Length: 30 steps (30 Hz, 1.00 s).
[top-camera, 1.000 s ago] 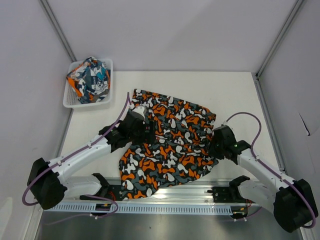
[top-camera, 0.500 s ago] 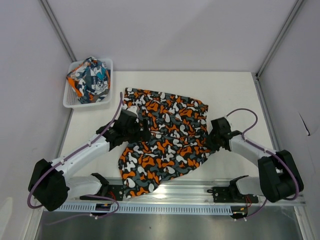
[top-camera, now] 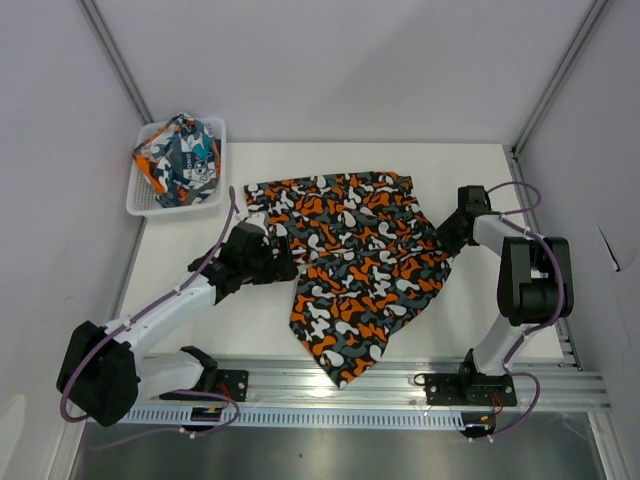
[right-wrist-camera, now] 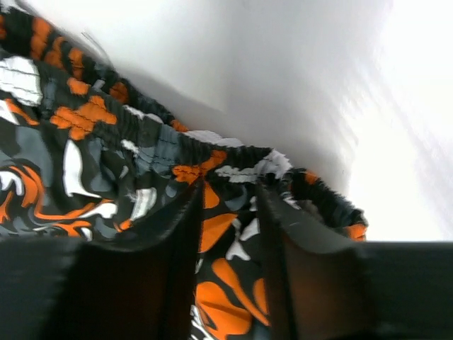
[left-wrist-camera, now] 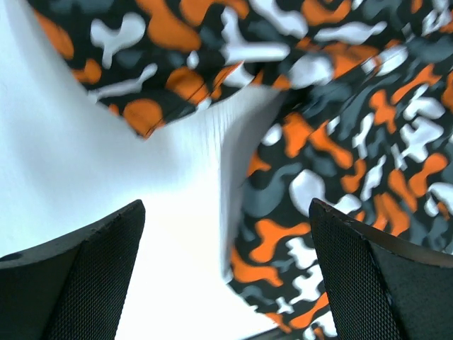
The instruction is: Fold and stack the shorts
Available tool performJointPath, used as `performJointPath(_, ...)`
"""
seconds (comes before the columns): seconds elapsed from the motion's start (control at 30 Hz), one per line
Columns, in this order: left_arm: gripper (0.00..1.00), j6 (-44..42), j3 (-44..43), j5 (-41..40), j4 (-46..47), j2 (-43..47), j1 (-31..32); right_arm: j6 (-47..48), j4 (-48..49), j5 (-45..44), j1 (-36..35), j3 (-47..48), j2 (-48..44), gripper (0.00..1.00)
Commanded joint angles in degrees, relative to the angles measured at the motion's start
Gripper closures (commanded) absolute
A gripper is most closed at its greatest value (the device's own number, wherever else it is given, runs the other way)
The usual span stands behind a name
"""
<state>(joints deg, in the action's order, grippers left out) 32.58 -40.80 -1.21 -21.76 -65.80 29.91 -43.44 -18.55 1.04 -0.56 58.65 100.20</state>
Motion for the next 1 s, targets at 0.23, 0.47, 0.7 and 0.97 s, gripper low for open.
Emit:
performJointPath(0.23, 0.02, 7.2, 13.4, 8.4, 13.6, 5.1, -0.4, 9.1, -2.5, 7.0, -0.1, 0.8, -8.7, 0.23)
performJointPath(0.47, 0.02, 8.2, 13.8, 12.1, 16.8, 2.5, -0.5, 16.8, -8.5, 3.9, -10.9, -1.3, -20.9, 0.19)
performJointPath(0.7, 0.02, 8.7, 14.3, 8.8, 15.0, 4.4, -0.6, 16.6, -8.1, -3.0, -32.9, -10.6, -33.5, 0.26)
performJointPath(0.97, 0.02, 7.3, 7.8, 8.2, 7.4, 5.3, -5.8, 13.6, -7.0, -16.0, -62.3, -15.2, -34.7, 0.3)
